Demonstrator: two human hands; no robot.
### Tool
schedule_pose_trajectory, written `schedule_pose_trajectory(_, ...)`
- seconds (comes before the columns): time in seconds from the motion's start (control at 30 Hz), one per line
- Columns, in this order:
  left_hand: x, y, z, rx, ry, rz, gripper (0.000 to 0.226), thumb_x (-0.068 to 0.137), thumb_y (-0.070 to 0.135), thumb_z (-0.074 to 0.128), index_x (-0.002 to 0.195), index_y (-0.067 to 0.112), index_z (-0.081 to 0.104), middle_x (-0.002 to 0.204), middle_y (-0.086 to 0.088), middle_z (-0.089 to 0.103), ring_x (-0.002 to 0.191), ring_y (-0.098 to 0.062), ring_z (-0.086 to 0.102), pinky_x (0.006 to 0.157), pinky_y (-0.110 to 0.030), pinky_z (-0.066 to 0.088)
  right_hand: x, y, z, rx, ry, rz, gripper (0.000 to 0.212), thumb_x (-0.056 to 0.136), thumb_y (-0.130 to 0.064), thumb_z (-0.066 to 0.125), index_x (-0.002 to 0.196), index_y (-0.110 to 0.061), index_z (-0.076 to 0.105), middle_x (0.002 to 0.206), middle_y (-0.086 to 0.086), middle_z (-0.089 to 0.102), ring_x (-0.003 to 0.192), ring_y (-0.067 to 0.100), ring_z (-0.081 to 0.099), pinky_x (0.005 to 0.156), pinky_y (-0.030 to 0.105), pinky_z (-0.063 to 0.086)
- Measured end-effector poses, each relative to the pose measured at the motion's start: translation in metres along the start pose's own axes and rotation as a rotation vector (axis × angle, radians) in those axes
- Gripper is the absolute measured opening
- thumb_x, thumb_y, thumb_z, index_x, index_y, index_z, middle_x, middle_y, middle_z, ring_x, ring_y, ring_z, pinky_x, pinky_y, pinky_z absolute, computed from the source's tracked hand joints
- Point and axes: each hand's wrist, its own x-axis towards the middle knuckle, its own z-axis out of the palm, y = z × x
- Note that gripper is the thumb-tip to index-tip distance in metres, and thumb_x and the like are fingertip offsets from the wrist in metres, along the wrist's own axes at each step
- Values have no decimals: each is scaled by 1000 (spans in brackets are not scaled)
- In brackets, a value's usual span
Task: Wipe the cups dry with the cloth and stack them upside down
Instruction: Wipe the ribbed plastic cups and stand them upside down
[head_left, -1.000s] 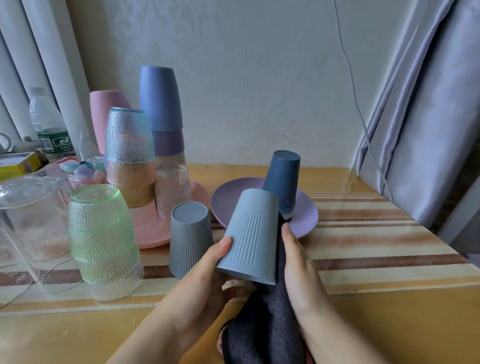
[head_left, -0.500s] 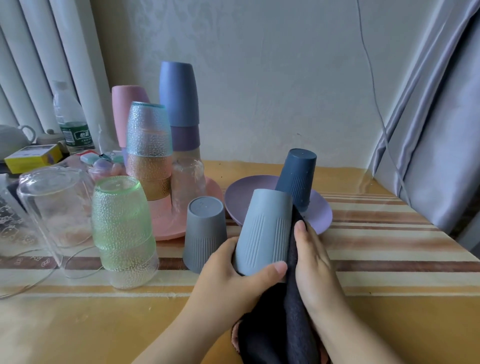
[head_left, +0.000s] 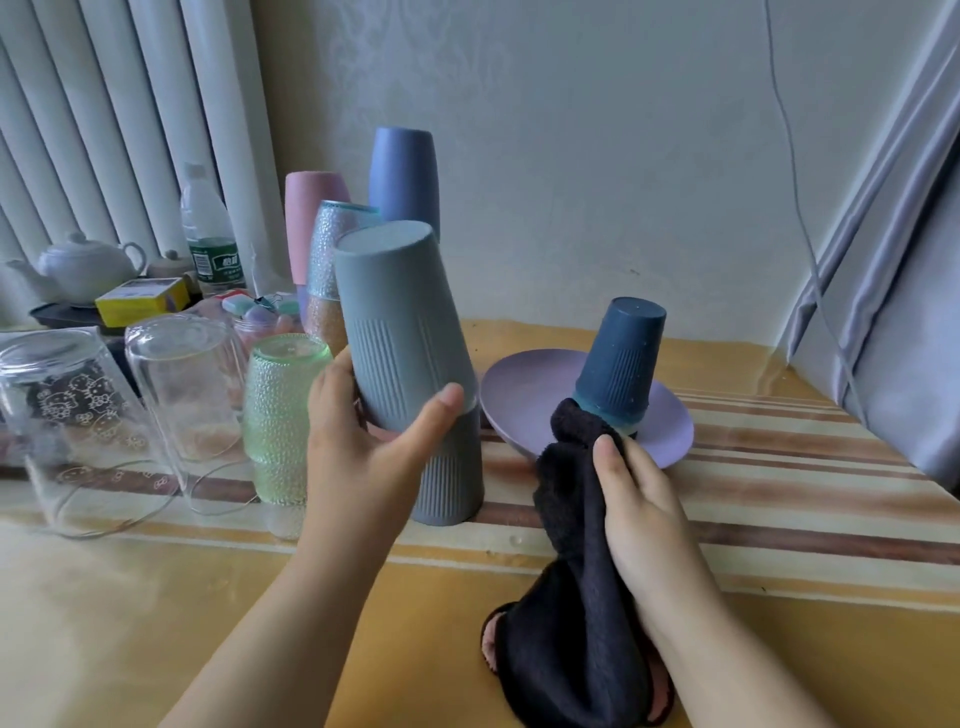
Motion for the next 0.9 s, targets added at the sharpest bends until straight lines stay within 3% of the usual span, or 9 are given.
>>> schedule_pose_trajectory(0.07, 5, -9, 3, 85, -21, 8, 72, 60, 61, 67, 119, 20, 56, 112, -5, 58, 102, -21, 55, 85, -39, 49, 0, 1, 1, 7, 2, -10, 20, 96, -38, 42, 103, -40, 60, 110, -23, 63, 109, -2, 55, 100, 27, 40)
schedule_pose_trajectory(0.17, 6, -17, 12, 95, -81, -30, 70, 63, 54, 75, 124, 27, 55, 116, 3, 62, 107, -15, 58, 90, -37, 50, 1, 3, 1, 14, 15, -9, 20, 95, -38, 42, 101, -39, 61, 109, -21, 64, 108, 1, 56, 103, 32, 41)
schedule_pose_trajectory(0.23, 4, -23, 16, 108, -103, -67, 68, 68, 43, 82, 127, 29, 51, 118, 10, 61, 108, -10, 57, 87, -29, 47, 2, 5, 1, 14, 9, -12, 22, 95, -39, 42, 99, -37, 63, 106, -18, 67, 106, 3, 59, 102, 36, 42)
schedule_pose_trajectory(0.33, -1, -30, 18, 156, -151, -127, 73, 66, 48, 78, 129, 30, 46, 113, 17, 57, 104, -10, 56, 77, -24, 45, 3, 6, 2, 21, 20, -20, 22, 95, -39, 42, 94, -37, 64, 102, -17, 69, 103, 5, 61, 101, 38, 44)
schedule_pose_trajectory(0.57, -13, -32, 21, 341, -234, -233, 60, 78, 30, 77, 119, 15, 36, 109, 2, 47, 95, -17, 45, 71, -30, 35, 5, 4, -2, 20, 29, -28, 21, 96, -35, 42, 90, -39, 61, 99, -22, 66, 100, -2, 58, 96, 29, 43)
schedule_pose_trajectory(0.67, -16, -35, 21, 404, -182, -155, 69, 74, 27, 81, 125, 9, 39, 123, -6, 48, 110, -23, 48, 82, -30, 36, 7, 6, -4, 25, 40, -27, 20, 96, -36, 42, 92, -38, 61, 103, -20, 65, 103, 1, 58, 96, 28, 42)
schedule_pose_trajectory(0.77, -21, -32, 22, 453, -61, 64, 72, 74, 34, 76, 129, 6, 40, 127, -14, 43, 121, -33, 42, 99, -41, 40, 9, 8, -4, 36, 48, -23, 20, 96, -36, 42, 99, -35, 62, 108, -19, 65, 106, 4, 58, 96, 27, 42)
schedule_pose_trajectory(0.83, -24, -26, 21, 432, 24, 234, 60, 75, 41, 60, 124, 12, 40, 121, -15, 43, 114, -35, 46, 93, -42, 44, 10, 7, -5, 41, 59, -9, 19, 96, -37, 42, 101, -35, 60, 109, -18, 64, 107, 4, 57, 94, 25, 41)
schedule_pose_trajectory(0.9, -28, -20, 22, 380, 23, 387, 44, 79, 34, 54, 116, 14, 41, 109, -10, 46, 101, -25, 50, 85, -28, 43, 12, 7, -10, 34, 102, 3, 22, 96, -38, 41, 106, -34, 60, 111, -15, 64, 106, 5, 57, 94, 27, 42)
